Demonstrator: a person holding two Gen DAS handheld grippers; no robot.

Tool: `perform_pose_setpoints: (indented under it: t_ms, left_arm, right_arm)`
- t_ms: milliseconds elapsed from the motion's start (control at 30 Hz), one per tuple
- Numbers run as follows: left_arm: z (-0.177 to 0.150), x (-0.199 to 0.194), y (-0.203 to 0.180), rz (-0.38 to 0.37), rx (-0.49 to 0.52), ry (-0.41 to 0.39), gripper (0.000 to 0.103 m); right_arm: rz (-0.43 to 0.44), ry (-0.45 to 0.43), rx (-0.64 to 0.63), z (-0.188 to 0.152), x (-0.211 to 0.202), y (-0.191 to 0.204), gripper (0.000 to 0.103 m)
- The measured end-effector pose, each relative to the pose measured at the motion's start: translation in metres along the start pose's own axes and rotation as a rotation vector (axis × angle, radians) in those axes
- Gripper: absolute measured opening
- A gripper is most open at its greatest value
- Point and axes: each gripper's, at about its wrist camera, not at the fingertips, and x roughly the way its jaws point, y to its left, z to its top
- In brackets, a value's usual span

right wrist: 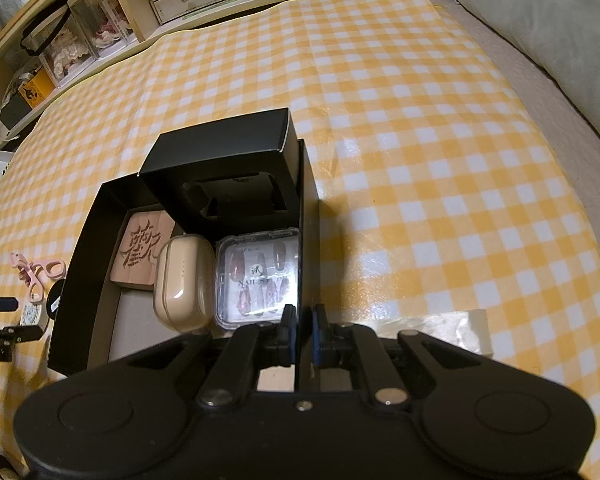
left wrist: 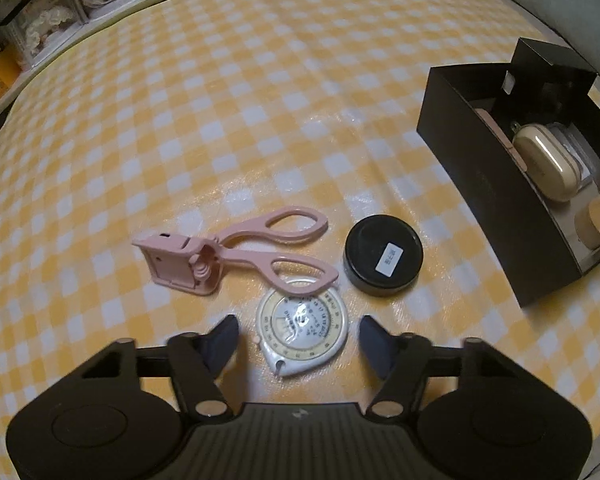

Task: Organize rigid objects
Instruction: 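Grasp the white round tape measure with the left tool and lift it, then carry the tape measure into the tray, lower it, open the left tool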

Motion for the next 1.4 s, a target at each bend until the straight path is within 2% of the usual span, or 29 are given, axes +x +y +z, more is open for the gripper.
perform_pose_setpoints:
  t_ms: [33,300,500,633,867,1167,1267,1400]
  left_arm:
    - [0.001,0.001,0.001,-0.001,-0.007,0.007,0.054]
    - [0.002,0.004,0.005,0.011,-0.025,0.040,0.054]
    - [-0.008,-0.005,0.031,0.026,-0.136,0.063,0.054]
    - [-0.012,-0.023,0.036,-0.002,-0.193,0.021,0.054]
    - [-0.004,-0.066,0.001,-0.129,-0.181,-0.101,0.053]
    - [0.009,-0.089,-0.056,-0.273,-0.120,-0.202,0.052]
    - [0.016,-0.090,-0.075,-0.297,-0.081,-0.233,0.052]
    - [0.030,-0.082,-0.096,-0.307,-0.045,-0.229,0.052]
  right_arm:
    - [0.000,0.000,0.000,0.000,0.000,0.000,0.009]
    - [0.000,0.000,0.000,0.000,0.000,0.000,0.009]
    - [-0.001,0.000,-0.001,0.000,0.000,0.000,0.009]
    - [-0.002,0.001,-0.002,0.000,0.000,0.000,0.009]
    - [-0.003,0.001,-0.004,0.000,0.001,0.000,0.008]
    - [-0.006,0.002,-0.008,0.000,0.001,-0.001,0.008]
    - [-0.006,0.002,-0.010,0.000,0.001,0.001,0.008]
    - [-0.008,0.003,-0.015,0.000,0.001,0.002,0.008]
